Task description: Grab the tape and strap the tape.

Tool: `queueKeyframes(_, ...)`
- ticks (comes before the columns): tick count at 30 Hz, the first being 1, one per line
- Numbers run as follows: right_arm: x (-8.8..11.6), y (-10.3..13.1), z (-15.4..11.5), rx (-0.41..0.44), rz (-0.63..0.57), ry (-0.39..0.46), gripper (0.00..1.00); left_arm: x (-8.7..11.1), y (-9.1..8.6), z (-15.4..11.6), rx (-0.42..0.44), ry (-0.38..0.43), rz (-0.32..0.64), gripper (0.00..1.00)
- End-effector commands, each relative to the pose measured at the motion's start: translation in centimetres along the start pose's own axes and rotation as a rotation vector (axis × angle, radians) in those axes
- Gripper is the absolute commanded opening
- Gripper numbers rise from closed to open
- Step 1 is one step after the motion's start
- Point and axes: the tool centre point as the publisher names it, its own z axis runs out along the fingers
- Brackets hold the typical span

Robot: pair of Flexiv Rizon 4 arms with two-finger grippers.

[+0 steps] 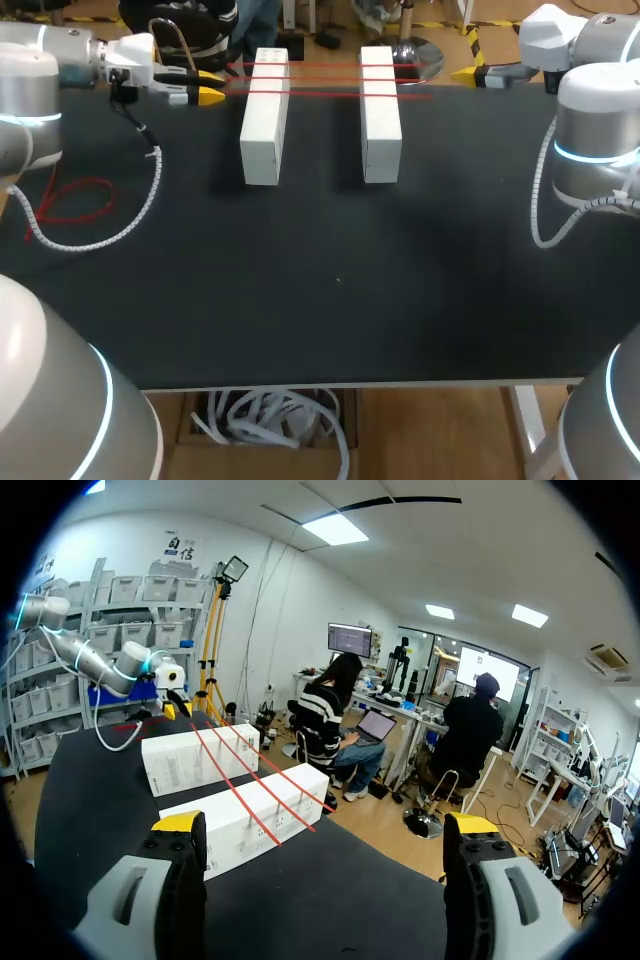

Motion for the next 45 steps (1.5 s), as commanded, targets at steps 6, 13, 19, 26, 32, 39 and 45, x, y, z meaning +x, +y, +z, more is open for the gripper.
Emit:
queueKeyframes(6,0.0,0.0,0.0,0.004,0.000,0.001,1.00,-1.4,1.3,0.3,0.009,0.093,-0.012,0.34)
queueKeyframes(13,0.0,0.0,0.0,0.004,0.000,0.001,1.00,-2.3,1.6,0.5,0.029,0.098,-0.022,0.31)
queueKeyframes(19,0.0,0.0,0.0,0.004,0.000,0.001,1.00,-2.8,1.9,0.4,0.043,0.097,-0.032,0.31)
queueKeyframes(26,0.0,0.0,0.0,0.004,0.000,0.001,1.00,-2.5,2.2,0.4,0.050,0.104,-0.037,0.31)
queueKeyframes(32,0.0,0.0,0.0,0.004,0.000,0.001,1.00,-1.7,1.7,1.2,0.070,0.126,-0.025,0.27)
queueKeyframes(39,0.0,0.0,0.0,0.004,0.000,0.001,1.00,-1.7,1.4,1.8,0.074,0.125,-0.015,0.31)
queueKeyframes(45,0.0,0.0,0.0,0.004,0.000,0.001,1.00,-1.7,1.4,1.9,0.077,0.122,-0.006,0.27)
